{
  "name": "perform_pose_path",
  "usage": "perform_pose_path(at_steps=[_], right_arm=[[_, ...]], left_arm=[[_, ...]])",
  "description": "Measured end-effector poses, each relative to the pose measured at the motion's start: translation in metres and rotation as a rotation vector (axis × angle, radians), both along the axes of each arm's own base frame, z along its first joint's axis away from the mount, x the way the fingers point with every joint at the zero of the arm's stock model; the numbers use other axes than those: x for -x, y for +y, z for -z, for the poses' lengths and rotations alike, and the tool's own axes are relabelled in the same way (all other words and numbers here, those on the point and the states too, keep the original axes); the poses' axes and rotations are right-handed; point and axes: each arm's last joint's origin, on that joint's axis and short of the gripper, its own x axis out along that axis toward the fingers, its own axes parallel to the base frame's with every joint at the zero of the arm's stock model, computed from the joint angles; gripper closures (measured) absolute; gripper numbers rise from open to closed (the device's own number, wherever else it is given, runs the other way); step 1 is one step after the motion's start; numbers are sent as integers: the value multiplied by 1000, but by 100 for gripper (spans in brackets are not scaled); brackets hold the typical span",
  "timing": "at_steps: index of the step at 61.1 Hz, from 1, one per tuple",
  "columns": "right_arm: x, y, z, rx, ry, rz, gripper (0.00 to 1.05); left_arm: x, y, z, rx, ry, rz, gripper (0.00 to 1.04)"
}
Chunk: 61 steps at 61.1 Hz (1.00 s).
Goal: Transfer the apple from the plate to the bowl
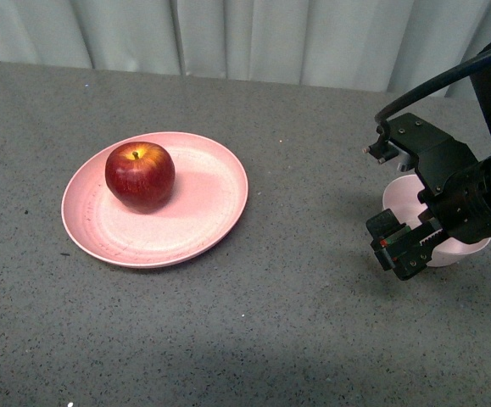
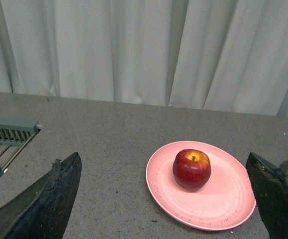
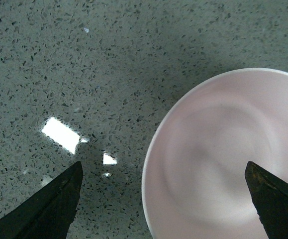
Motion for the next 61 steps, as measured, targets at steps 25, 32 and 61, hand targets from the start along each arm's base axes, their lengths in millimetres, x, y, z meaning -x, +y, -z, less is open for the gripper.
perform_pose_path(at_steps=[25,32,61], right_arm=[[-2,1,1,20,27,4,99],[-3,1,0,30,19,-13,104],[-2,37,-30,-69,-41,-175,104]], left_arm=[[0,0,0,0,0,0,7],[0,0,0,0,0,0,7],[0,0,0,0,0,0,7]])
